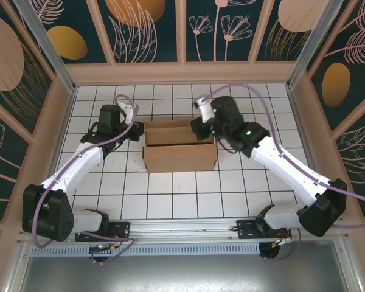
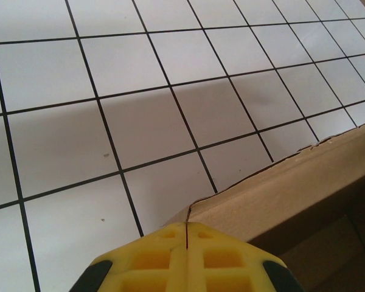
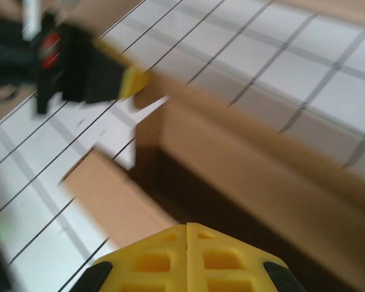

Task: Fold the paper box

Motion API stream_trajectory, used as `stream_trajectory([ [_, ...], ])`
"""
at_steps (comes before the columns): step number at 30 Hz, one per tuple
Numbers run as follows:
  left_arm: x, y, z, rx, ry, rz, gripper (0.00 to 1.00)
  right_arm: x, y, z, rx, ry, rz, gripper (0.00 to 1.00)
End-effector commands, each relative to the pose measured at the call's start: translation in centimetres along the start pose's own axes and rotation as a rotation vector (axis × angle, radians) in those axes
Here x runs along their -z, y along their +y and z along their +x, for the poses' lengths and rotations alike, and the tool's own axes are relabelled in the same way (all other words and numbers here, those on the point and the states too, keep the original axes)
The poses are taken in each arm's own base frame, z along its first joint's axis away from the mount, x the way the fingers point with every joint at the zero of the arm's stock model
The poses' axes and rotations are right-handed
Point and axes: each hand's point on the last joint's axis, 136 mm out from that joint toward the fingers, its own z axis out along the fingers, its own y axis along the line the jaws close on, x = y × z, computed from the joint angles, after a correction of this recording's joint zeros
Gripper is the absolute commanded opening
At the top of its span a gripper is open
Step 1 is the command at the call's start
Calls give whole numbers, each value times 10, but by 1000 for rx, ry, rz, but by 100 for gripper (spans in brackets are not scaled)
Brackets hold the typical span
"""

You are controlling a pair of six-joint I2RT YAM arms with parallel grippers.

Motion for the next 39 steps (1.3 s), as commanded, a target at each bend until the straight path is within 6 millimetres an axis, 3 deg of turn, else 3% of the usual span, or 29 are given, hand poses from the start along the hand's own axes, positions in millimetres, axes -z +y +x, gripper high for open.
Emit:
stream_trajectory([
  [1, 6, -6, -12, -34, -27, 2, 0, -16, 25, 36, -25, 103, -75, 4],
  [5, 7, -7, -13, -42, -32, 3, 0, -29, 36, 54, -50, 134, -116, 4],
  [10, 11, -12, -14, -49, -41, 17, 0, -48, 18, 69, -52, 160, -49, 4],
  [19, 23, -23, -8, -22, -43, 55, 0, -73, -31, 71, -117, 133, 68, 4],
  [25, 26, -34, 1, 12, -18, 98, 0, -77, -52, 56, -152, 78, 103, 4],
  [32, 30, -36, 15, 114, 2, 86, 0, -86, -53, 56, -152, 83, 100, 4],
  [39, 29, -26, 7, 327, -48, 34, 0, -91, -47, 63, -144, 99, 94, 4],
])
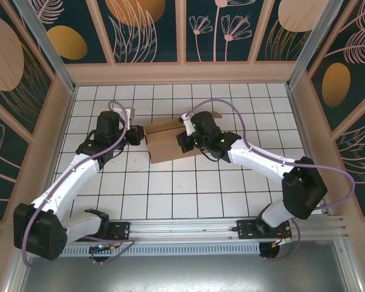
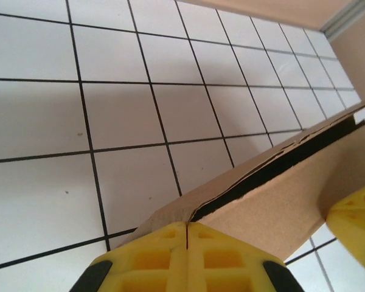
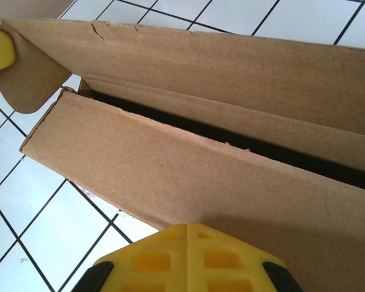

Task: Fold the paper box

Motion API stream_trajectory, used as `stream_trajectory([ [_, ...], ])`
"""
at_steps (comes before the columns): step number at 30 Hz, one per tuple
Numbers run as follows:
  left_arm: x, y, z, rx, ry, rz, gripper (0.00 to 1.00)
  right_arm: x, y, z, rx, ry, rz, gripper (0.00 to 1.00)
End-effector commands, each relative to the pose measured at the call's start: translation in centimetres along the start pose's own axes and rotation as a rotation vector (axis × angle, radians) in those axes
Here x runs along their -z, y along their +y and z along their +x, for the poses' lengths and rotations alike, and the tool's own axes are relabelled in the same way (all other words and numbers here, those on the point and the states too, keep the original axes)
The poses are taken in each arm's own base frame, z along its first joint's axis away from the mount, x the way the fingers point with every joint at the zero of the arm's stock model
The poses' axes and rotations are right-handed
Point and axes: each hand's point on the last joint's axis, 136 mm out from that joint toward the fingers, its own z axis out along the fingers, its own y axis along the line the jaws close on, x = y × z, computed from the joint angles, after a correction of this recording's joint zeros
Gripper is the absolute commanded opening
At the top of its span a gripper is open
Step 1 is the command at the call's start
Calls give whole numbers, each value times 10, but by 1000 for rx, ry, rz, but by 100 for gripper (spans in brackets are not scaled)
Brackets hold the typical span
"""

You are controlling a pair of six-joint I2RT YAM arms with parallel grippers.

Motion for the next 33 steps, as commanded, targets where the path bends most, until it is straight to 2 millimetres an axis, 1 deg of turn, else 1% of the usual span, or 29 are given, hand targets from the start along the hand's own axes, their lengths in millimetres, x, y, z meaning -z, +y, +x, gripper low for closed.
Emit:
stream_trajectory([
  [1, 0, -2, 1, 135, -3, 1, 0, -14, -5, 30, -12, 95, 34, 4],
  [6, -5, -5, 0, 188, 28, 7, 0, -14, -4, 33, -14, 94, 36, 4],
  [12, -11, 0, 11, 274, 51, 2, 0, -15, -3, 38, -18, 95, 32, 4],
  [16, -12, 3, 17, 309, 59, -8, 0, -16, -3, 40, -16, 95, 36, 4],
  [22, -8, -1, 21, 352, 56, 21, 0, -15, -4, 41, -15, 91, 41, 4],
  [33, -5, 6, 50, 358, 84, 10, 0, -13, -7, 43, -10, 88, 56, 4],
])
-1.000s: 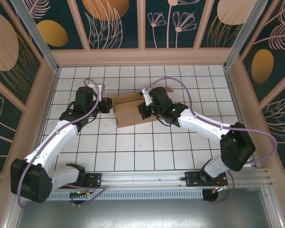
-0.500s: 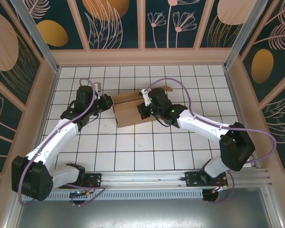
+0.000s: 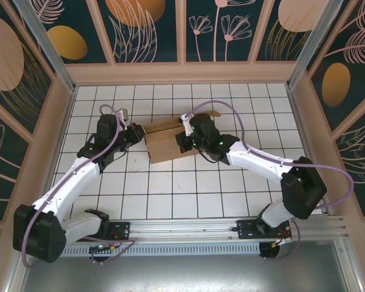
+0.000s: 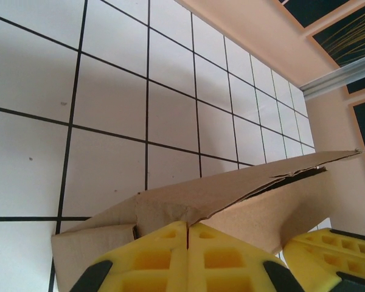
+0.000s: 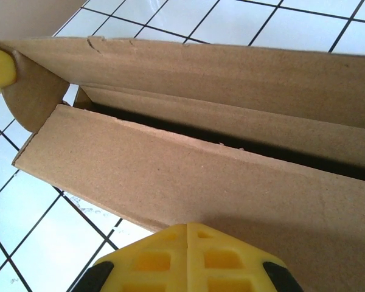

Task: Fold the paper box

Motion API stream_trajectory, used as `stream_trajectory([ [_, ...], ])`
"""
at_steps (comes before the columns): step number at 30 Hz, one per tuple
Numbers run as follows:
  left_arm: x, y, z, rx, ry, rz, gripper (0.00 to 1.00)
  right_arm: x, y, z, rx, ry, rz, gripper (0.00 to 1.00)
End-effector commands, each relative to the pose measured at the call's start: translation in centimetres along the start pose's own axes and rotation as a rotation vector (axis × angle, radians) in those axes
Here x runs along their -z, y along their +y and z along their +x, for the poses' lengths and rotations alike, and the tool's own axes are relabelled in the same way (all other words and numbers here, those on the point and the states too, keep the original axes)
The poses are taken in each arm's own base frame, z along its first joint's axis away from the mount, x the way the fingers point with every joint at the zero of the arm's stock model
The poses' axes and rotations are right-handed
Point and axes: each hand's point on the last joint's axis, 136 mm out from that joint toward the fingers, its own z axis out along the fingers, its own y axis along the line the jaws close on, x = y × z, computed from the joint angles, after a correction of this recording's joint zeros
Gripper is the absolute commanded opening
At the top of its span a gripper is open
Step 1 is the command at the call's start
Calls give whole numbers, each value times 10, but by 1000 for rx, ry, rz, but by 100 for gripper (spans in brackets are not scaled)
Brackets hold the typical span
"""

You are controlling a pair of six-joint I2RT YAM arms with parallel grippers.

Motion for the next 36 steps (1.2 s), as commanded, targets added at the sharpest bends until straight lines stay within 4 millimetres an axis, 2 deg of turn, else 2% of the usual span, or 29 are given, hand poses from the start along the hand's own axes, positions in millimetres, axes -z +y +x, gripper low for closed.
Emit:
stream_trajectory([
  [1, -1, 18, 38, 38, 117, -42, 0, -6, -7, 45, -3, 135, 32, 4],
  [5, 1, 26, 39, 12, 110, -72, 0, -4, -5, 40, 2, 123, 28, 7],
  [8, -1, 28, 39, 13, 102, -79, 0, 4, 2, 23, 10, 91, 3, 15],
  [11, -2, 29, 34, 6, 86, -92, 0, 25, 8, -9, 15, 32, -38, 22],
  [14, -4, 25, 28, -5, 81, -91, 0, 55, 8, -43, 25, -47, -86, 27],
  [17, -5, 21, 26, -17, 85, -86, 0, 85, -10, -64, 39, -101, -76, 29],
  [20, -6, 22, 29, -30, 98, -90, 0, 114, -44, -75, 131, -161, 34, 28],
  [23, -6, 24, 31, -42, 106, -97, 0, 142, -69, -74, 325, -255, 140, 28],
  [25, -5, 22, 30, -49, 104, -90, 0, 155, -80, -67, 558, -298, 218, 28],
  [27, -4, 20, 29, -55, 104, -86, 0, 170, -103, -70, 643, -367, 331, 27],
  [28, -3, 18, 29, -58, 103, -82, 0, 176, -113, -69, 675, -385, 324, 26],
  [30, -2, 17, 28, -65, 99, -78, 0, 185, -121, -63, 735, -422, 227, 29],
  [33, -1, 16, 27, -73, 92, -73, 0, 182, -130, -53, 825, -452, 158, 32],
  [36, -1, 18, 28, -82, 96, -81, 0, 170, -126, -49, 832, -449, 14, 36],
])
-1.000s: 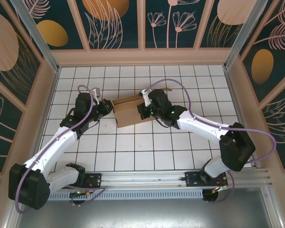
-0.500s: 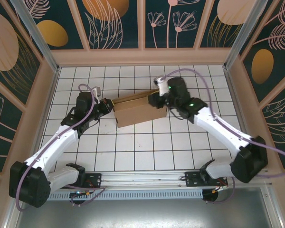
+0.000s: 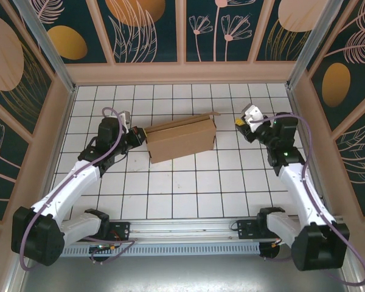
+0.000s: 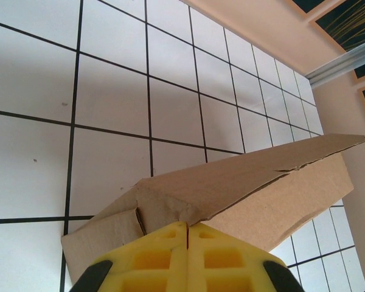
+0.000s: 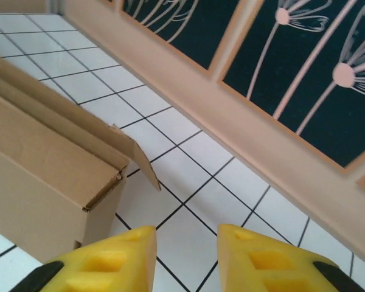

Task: Fold the paper box

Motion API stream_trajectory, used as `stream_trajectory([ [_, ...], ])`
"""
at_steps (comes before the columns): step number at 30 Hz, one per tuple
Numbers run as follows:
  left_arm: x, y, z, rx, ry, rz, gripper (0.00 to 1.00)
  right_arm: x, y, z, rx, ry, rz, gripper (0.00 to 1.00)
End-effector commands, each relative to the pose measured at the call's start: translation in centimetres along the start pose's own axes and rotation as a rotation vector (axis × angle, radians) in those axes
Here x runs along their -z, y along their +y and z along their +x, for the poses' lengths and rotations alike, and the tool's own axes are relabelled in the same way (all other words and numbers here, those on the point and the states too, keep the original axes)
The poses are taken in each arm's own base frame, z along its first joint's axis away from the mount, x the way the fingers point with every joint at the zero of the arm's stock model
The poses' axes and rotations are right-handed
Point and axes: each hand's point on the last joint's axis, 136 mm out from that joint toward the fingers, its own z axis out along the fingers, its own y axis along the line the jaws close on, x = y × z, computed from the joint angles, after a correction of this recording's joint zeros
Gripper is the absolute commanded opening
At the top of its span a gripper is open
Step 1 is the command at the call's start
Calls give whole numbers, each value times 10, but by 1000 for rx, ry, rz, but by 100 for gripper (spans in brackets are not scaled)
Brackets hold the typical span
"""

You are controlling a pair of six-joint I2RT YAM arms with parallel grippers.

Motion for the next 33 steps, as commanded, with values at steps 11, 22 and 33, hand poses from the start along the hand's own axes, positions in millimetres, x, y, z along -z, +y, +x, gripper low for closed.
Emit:
stream_trajectory([
  [11, -3, 15, 25, -21, 99, -59, 0, -63, 17, -1, 176, -72, -253, 43],
  [22, -3, 18, 27, -35, 106, -69, 0, -101, 16, 19, 169, 20, -303, 33],
  [33, -3, 15, 25, -47, 104, -64, 0, -115, 22, 25, 144, 69, -356, 15],
])
